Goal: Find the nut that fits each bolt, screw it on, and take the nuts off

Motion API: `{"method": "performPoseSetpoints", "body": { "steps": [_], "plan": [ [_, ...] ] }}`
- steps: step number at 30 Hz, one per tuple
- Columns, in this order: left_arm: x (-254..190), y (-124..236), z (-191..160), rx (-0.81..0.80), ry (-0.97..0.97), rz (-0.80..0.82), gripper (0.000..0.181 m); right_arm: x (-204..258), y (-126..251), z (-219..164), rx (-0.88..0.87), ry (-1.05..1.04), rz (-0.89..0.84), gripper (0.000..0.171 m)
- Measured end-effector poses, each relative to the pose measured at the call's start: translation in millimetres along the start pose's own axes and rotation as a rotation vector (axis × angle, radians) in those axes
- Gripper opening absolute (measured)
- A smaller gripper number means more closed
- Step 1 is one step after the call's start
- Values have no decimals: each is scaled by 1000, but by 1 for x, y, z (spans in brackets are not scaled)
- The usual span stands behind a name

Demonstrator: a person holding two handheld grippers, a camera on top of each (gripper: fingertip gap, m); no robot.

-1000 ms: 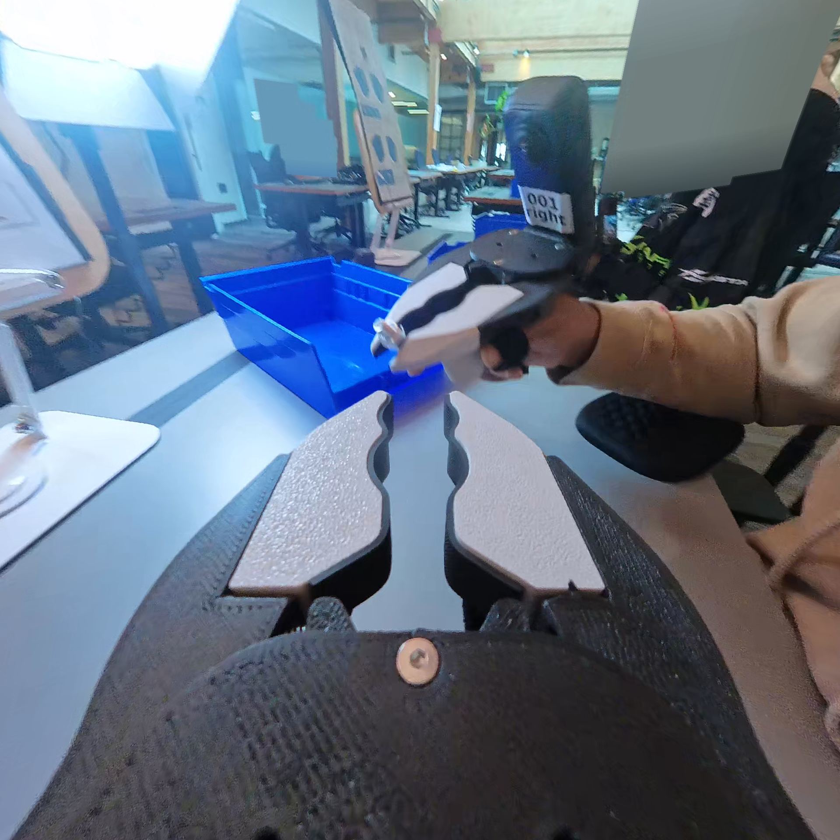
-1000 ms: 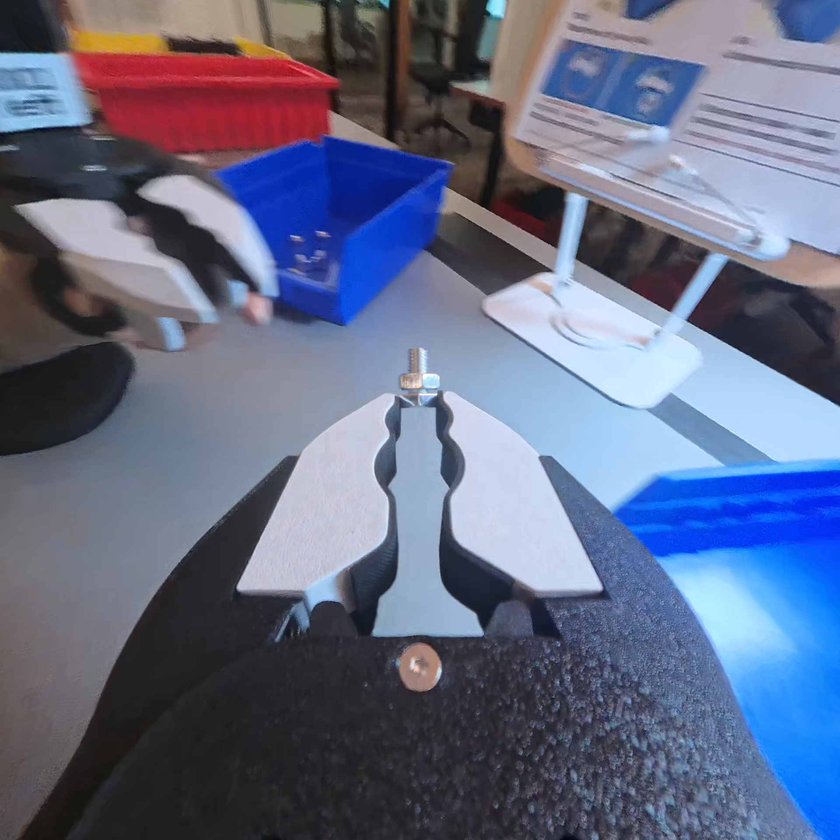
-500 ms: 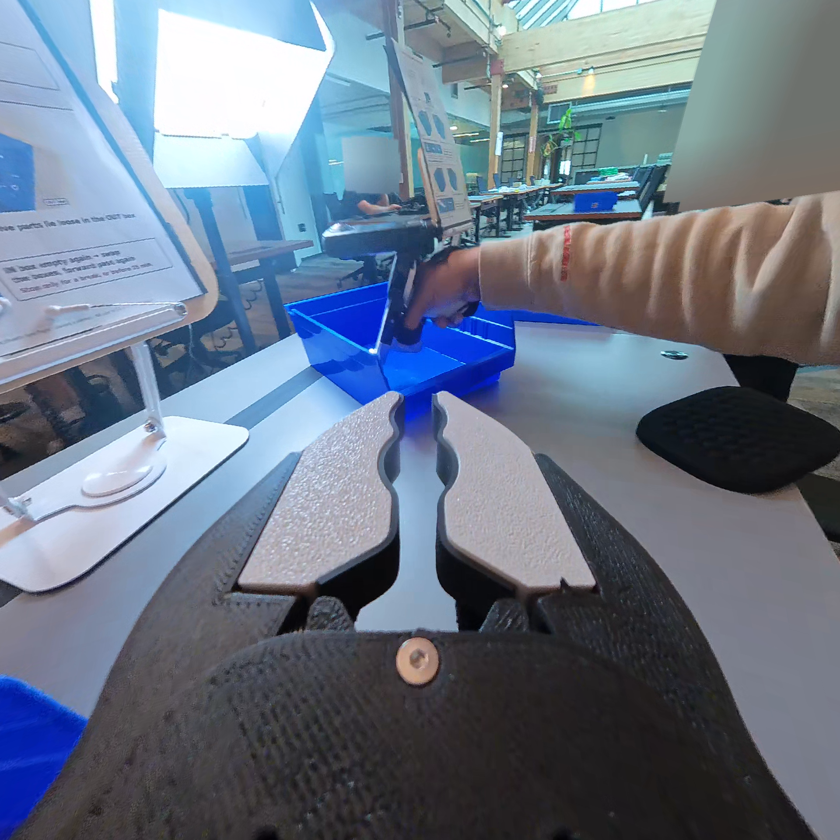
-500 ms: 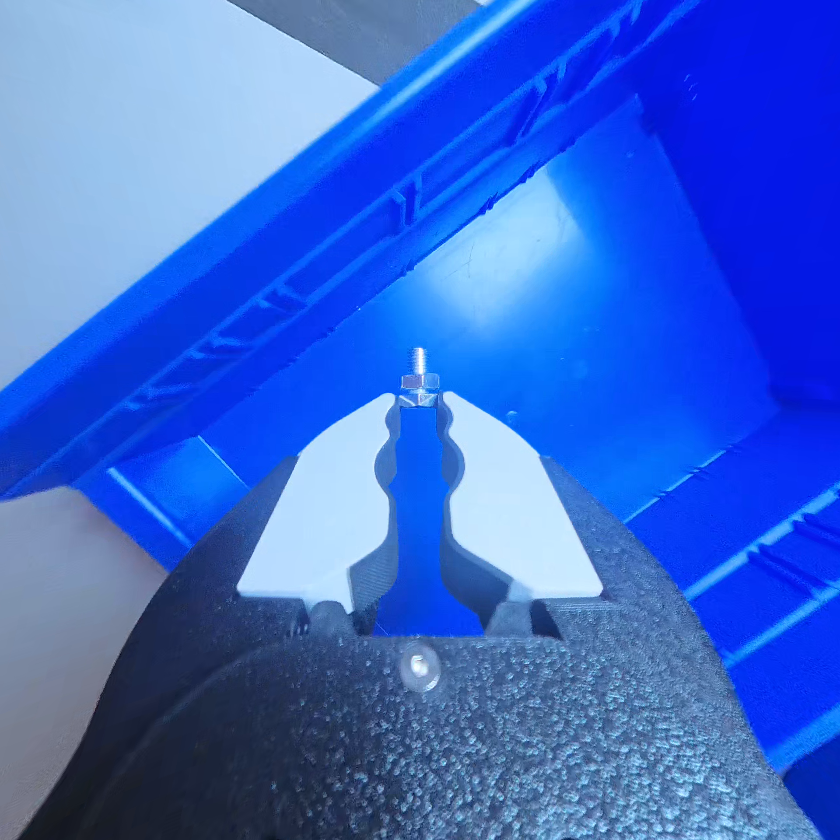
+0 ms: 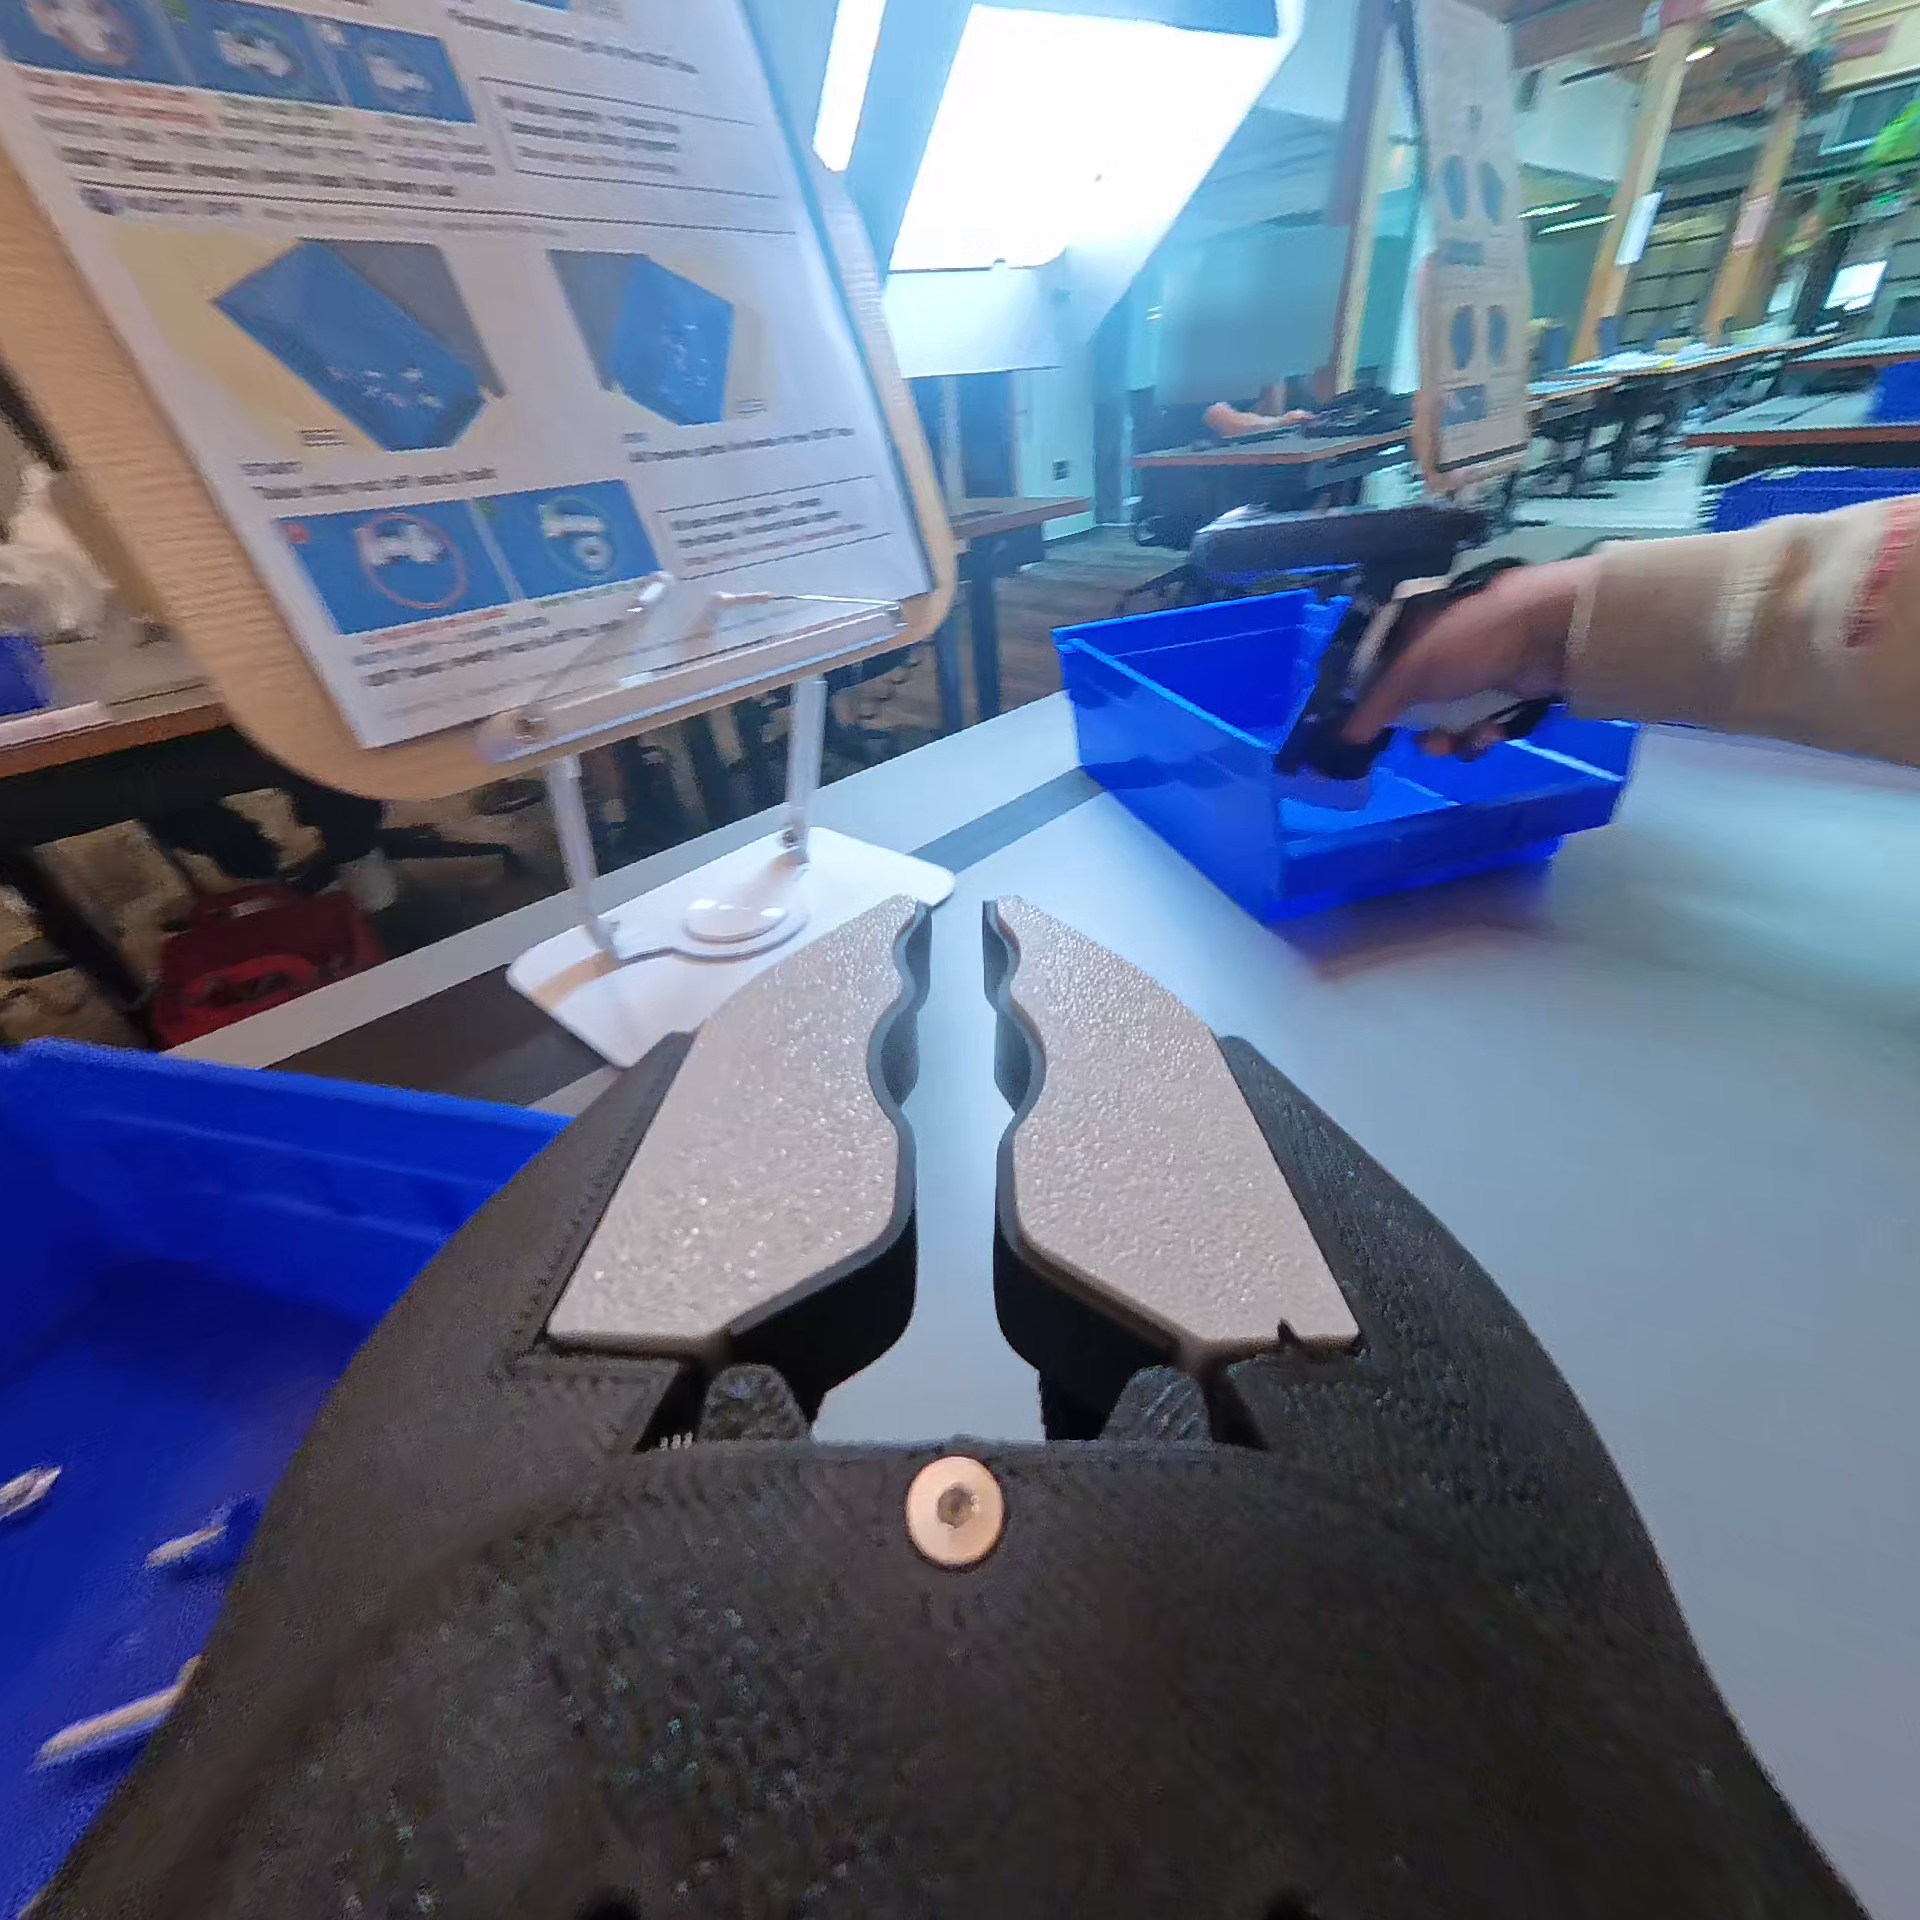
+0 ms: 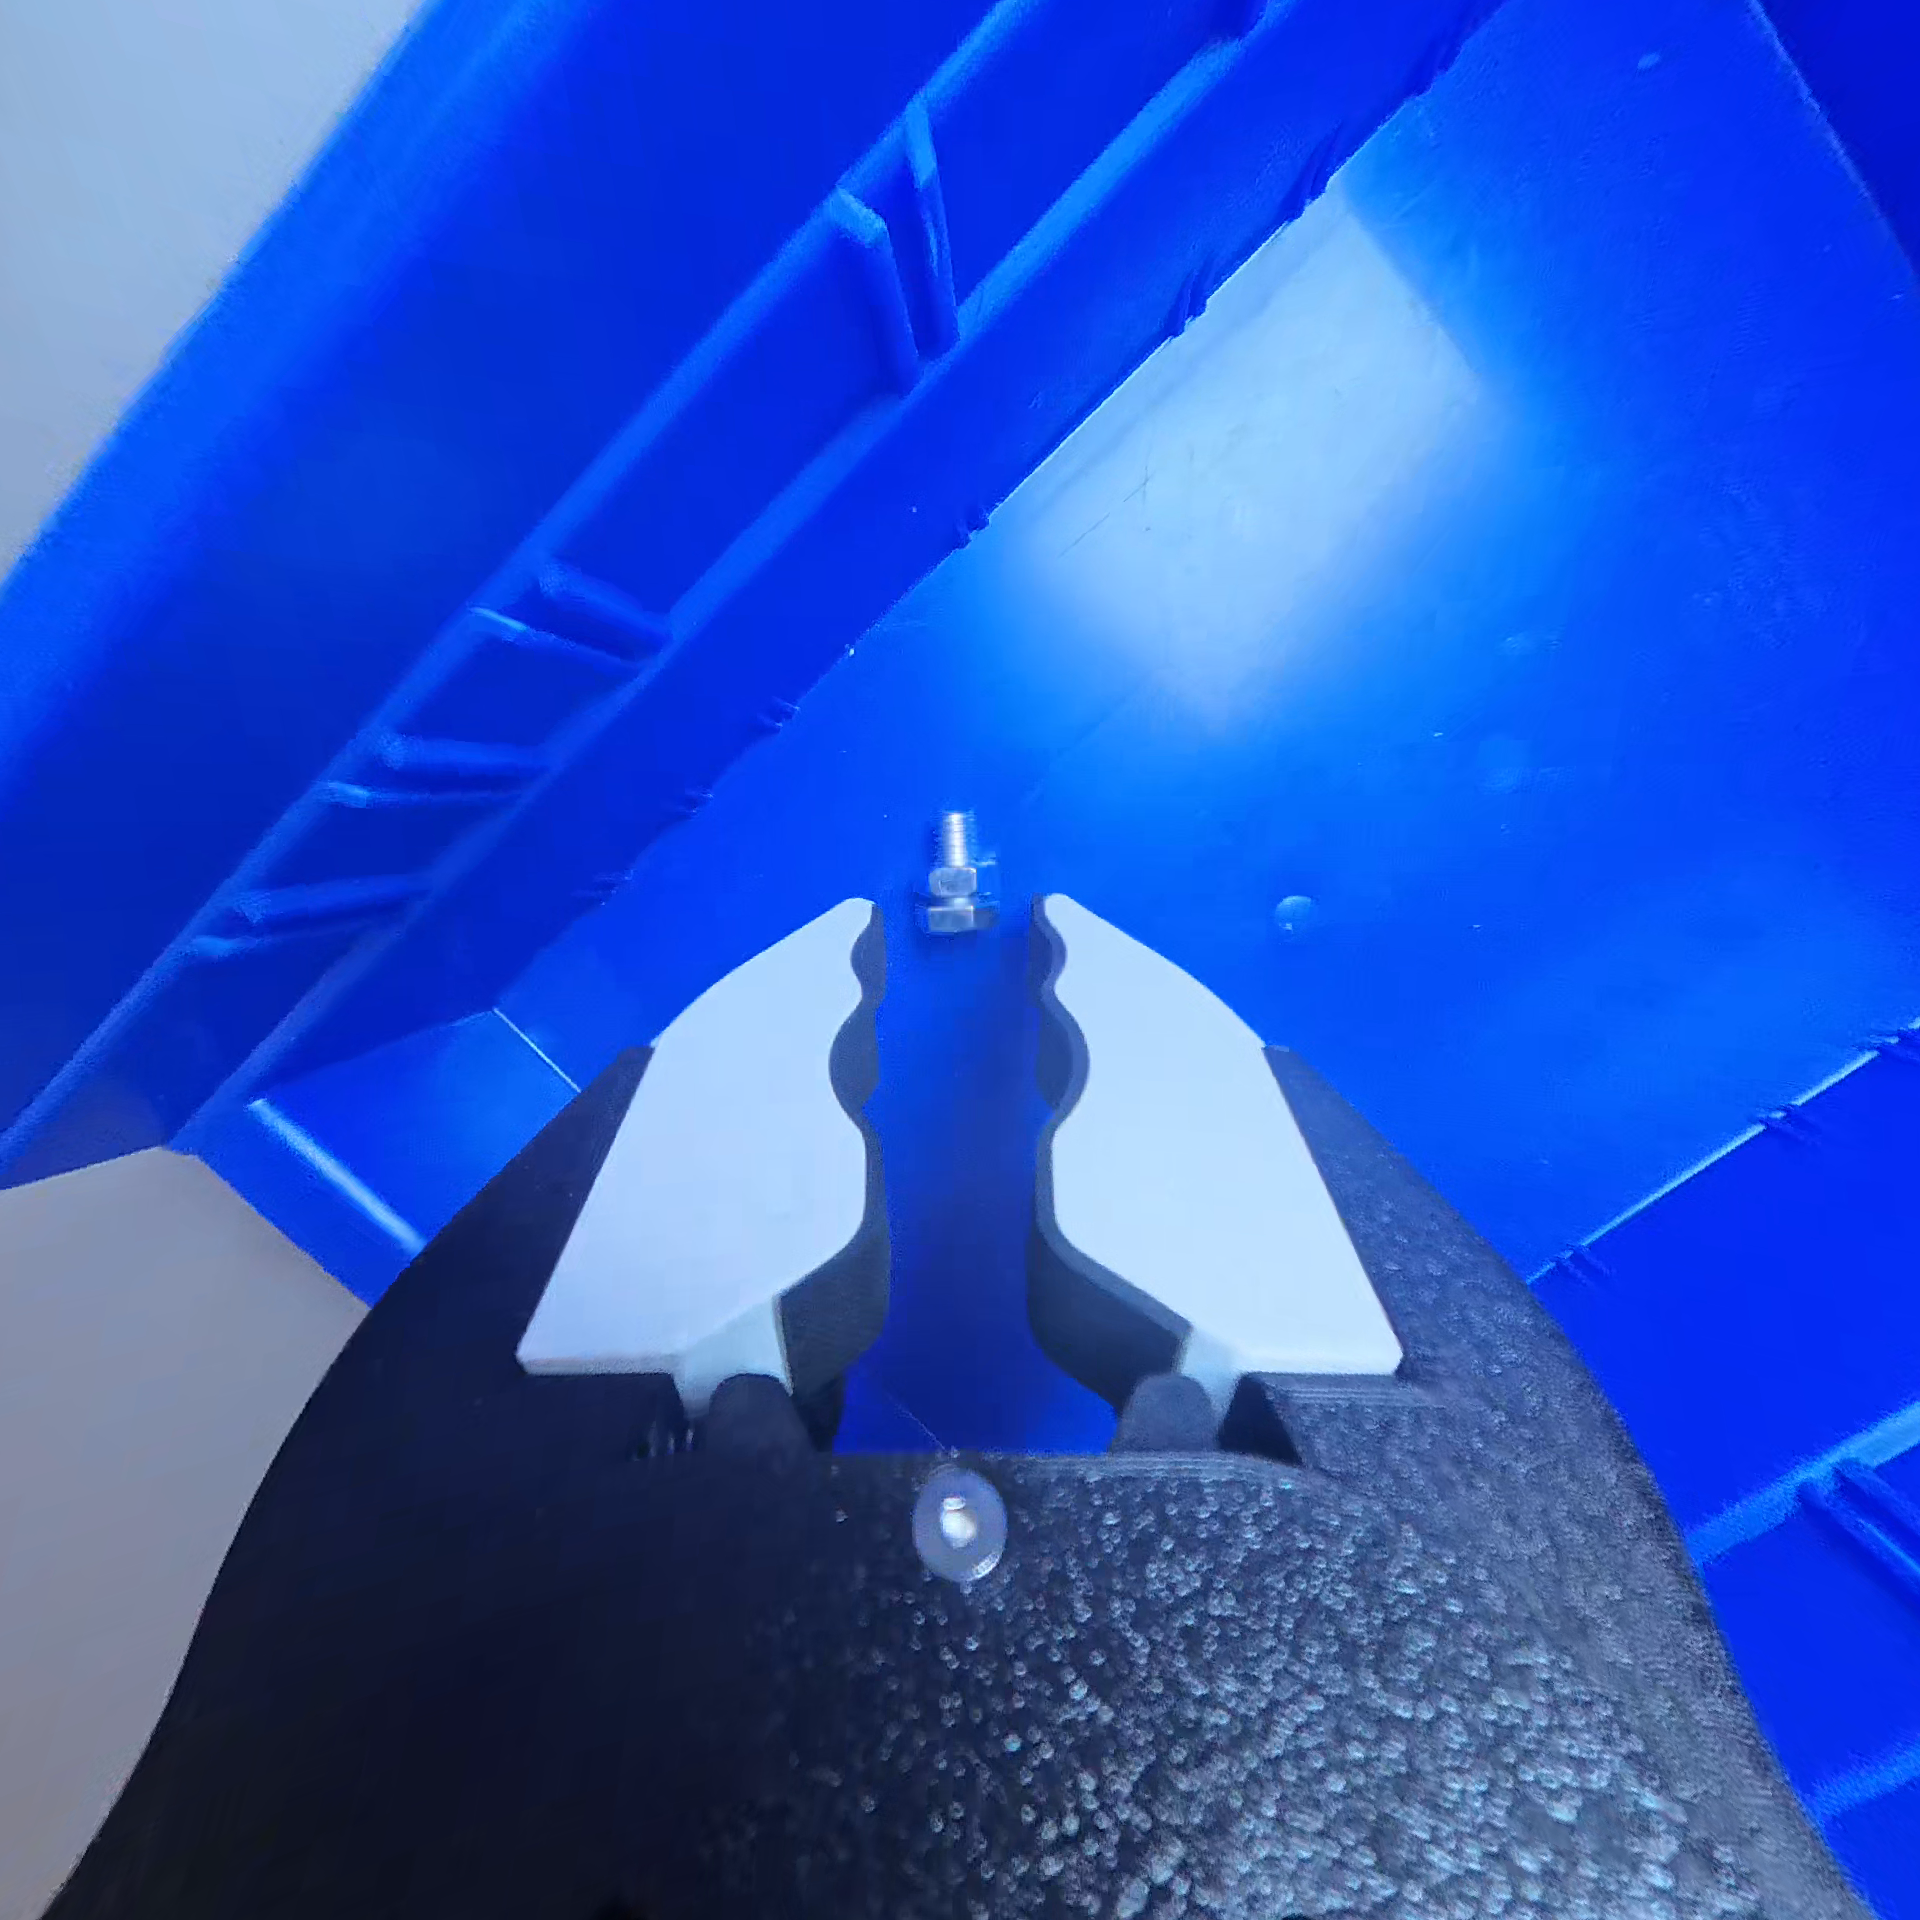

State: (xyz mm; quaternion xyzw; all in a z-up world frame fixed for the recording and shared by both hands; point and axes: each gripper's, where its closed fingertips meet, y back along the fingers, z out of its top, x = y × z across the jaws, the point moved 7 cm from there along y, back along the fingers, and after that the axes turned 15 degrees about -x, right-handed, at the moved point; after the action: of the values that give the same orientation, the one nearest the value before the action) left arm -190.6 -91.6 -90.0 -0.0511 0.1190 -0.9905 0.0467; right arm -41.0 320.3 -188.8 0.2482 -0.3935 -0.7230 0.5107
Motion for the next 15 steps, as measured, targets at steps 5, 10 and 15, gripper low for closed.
{"method": "performPoseSetpoints", "body": {
  "steps": [5,10,15],
  "plan": [
    [52,17,14,97,43,144,15,22,55,14,-394,99,27,26],
    [106,36,6,336,137,247,20,84,131,-12,-825,174,197,26],
    [153,42,-29,728,98,327,22,133,140,-70,-970,163,347,26]
  ]
}}
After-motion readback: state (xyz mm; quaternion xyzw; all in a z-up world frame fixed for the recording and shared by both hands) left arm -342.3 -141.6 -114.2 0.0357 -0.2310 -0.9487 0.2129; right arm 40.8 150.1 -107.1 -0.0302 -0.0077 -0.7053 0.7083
